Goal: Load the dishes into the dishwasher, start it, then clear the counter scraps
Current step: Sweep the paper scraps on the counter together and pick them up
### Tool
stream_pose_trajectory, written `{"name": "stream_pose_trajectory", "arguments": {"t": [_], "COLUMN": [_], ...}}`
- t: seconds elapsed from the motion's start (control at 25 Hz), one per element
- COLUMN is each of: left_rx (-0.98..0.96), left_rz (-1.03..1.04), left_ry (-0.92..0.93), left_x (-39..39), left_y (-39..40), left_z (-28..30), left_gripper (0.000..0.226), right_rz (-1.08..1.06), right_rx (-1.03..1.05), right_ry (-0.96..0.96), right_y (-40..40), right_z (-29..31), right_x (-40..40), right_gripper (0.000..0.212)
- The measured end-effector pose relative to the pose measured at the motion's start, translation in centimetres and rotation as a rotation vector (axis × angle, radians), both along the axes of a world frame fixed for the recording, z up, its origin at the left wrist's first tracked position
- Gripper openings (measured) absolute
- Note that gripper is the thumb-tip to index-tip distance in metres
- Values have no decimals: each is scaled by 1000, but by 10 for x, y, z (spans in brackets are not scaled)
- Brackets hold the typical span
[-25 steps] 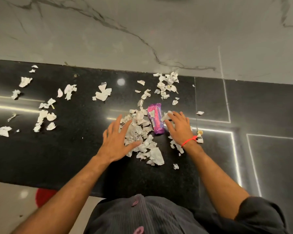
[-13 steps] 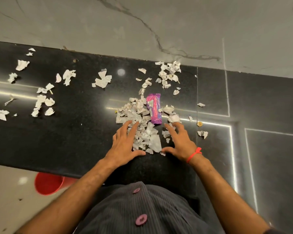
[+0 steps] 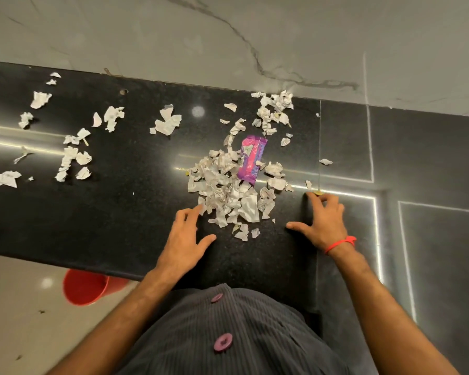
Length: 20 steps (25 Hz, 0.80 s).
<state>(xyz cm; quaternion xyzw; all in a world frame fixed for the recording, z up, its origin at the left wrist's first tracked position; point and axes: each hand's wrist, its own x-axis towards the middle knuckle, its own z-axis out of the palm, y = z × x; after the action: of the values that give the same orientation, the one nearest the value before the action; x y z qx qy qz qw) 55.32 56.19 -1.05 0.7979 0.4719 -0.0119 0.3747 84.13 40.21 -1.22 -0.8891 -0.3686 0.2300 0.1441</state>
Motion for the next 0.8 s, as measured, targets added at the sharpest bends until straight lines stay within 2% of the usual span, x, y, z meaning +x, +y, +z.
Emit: {"name": "stream_pose_trajectory", "arguments": {"t": [0.12,0.2,0.28,0.36,0.44,0.52,0.68,0.72,0.8], "left_rx": [-6,37,138,210,188,165,180,177,204], "left_rz": [-95,-98,-97,-114,-87,-100,-198,-178,-122], "left_ry": [-131,-131,-12,168,265,267,129,91,61], "left_x": [28,34,31,26,27,32,35,35,37], "left_y": [-6,-3,0,6,15,21,18,21,36], "left_z": [13,19,22,19,15,10,5,4,4], "left_gripper": [88,94,110,130,140,138,117,115,112], "right_rz": [58,61,73,150,239,290,292,278,177], "right_rx": [216,320,302,112,-24,-10,249,305,381], "right_ry": [332,434,329,132,14,23,289,295,173], "right_y": [26,37,36,29,27,32,54,59,64], "right_z": [2,5,8,9,8,3,-5,-5,-3], "right_x": [-35,-50,-54,-55,-63,-72,-89,-87,-70], "right_gripper": [87,87,96,115,124,120,97,92,82]}}
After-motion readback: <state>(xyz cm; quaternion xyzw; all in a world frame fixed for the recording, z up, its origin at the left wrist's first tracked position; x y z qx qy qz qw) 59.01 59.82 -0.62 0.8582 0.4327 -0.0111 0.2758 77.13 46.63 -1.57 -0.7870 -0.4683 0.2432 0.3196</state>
